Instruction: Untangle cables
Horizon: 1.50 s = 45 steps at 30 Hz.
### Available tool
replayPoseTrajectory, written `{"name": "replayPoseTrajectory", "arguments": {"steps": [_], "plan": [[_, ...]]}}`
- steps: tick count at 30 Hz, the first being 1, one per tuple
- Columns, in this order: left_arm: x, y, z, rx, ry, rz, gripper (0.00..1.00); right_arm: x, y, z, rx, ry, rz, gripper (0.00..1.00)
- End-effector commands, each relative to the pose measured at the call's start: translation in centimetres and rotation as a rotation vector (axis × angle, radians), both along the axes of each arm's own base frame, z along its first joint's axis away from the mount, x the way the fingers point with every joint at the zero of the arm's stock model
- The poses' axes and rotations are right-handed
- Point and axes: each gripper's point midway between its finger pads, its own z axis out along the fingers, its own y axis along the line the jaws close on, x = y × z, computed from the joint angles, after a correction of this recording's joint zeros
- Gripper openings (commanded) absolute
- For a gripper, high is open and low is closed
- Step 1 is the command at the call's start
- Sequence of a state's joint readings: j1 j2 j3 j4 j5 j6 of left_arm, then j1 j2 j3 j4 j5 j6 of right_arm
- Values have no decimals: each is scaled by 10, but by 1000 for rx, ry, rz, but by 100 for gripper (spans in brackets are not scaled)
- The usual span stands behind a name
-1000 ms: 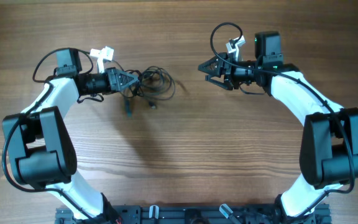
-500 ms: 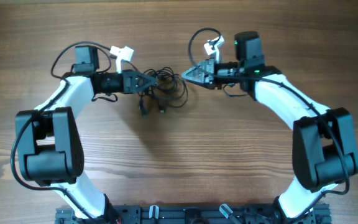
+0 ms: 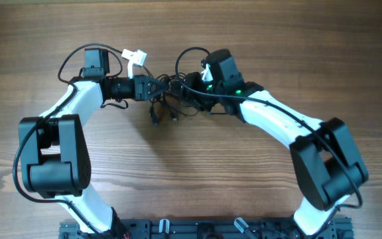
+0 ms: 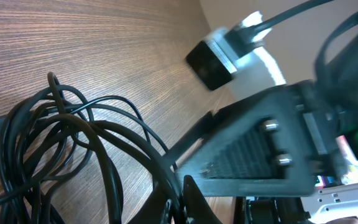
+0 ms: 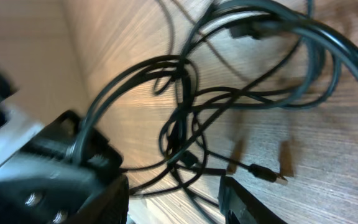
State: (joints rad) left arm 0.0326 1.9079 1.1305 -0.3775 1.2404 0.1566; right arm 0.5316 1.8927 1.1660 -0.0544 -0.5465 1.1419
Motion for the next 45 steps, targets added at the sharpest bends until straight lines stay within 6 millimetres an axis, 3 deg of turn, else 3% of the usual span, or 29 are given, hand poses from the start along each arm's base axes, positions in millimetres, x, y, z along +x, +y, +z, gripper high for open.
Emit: {"name": "replayPoseTrajectory", "arguments": {"steps": [1, 5, 12, 31, 35, 40, 42, 45], "plan": [[-1, -2, 1, -29, -13, -20, 7, 8, 2, -41, 2, 133, -106, 43], [-1, -2, 0, -28, -13, -20, 7, 14, 23, -37, 134, 127, -55, 41], [-1, -2, 1, -27, -17, -20, 6, 28, 23, -43, 116, 118, -171, 40], [-3, -4, 4, -47, -14, -30, 4, 30, 44, -44, 62, 22, -303, 34], [-3, -4, 4, -50, -14, -31, 4, 26, 50, -53, 53, 21, -295, 33], [-3, -4, 4, -50, -14, -31, 4, 25, 55, -75, 41, 14, -290, 21], [-3, -4, 4, -49, -15, -31, 4, 26, 53, -76, 21, -20, -264, 8], [-2, -3, 2, -37, -15, -25, 4, 27, 56, -68, 35, -90, -158, 4]]}}
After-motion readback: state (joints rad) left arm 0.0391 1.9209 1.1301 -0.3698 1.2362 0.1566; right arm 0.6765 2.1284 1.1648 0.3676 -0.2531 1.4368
